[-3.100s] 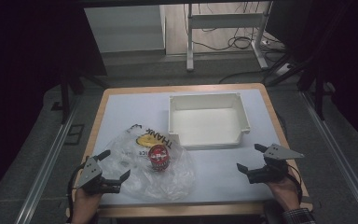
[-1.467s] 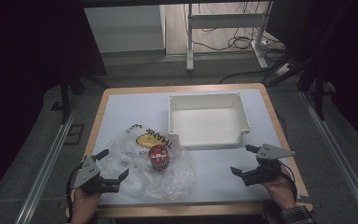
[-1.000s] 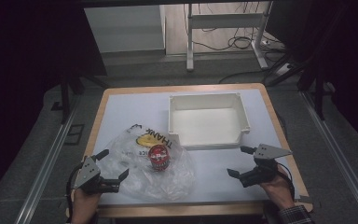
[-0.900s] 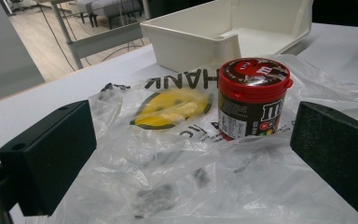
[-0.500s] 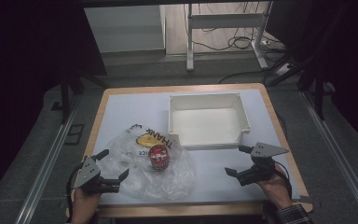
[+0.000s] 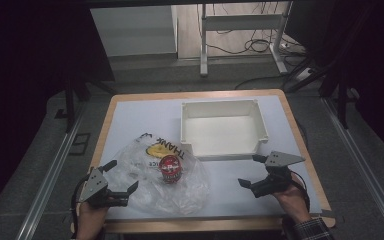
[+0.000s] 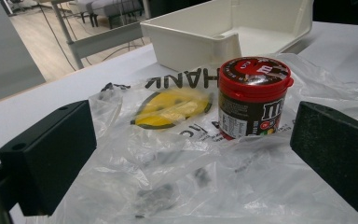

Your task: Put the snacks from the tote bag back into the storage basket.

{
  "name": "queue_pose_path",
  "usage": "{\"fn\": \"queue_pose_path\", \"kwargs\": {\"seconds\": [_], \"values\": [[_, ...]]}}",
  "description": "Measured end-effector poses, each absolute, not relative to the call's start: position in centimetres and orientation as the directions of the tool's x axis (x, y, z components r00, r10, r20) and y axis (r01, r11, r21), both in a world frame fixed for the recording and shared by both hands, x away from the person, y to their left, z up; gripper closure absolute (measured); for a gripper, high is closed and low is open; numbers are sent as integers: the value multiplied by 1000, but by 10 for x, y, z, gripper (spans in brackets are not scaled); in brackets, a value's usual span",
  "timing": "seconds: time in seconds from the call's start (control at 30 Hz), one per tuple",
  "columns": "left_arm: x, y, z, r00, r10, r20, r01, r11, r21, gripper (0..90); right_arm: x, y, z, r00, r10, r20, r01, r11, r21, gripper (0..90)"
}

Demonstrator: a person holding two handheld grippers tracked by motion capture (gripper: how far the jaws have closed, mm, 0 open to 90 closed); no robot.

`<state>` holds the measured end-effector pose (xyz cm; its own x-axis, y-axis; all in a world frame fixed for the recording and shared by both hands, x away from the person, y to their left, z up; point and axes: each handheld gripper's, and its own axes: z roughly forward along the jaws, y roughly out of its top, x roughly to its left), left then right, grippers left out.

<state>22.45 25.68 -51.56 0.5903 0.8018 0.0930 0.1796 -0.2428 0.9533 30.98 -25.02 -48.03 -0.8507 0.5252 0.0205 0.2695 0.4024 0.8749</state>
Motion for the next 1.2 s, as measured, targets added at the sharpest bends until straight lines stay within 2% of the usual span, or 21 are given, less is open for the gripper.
{"fn": "queue_pose_path", "kwargs": {"seconds": [0.5, 0.8, 1.2], "values": [[224, 256, -516, 591, 801, 95, 179, -245, 953, 1, 315, -234, -481, -875, 484, 4, 246, 438, 865, 0], [225, 256, -516, 591, 801, 97, 179, -247, 952, 1, 317, -222, -479, -887, 459, 40, 259, 426, 867, 0], [225, 256, -516, 595, 798, 98, 182, -253, 950, 1, 317, -208, -477, -907, 420, 34, 241, 453, 859, 0]]}}
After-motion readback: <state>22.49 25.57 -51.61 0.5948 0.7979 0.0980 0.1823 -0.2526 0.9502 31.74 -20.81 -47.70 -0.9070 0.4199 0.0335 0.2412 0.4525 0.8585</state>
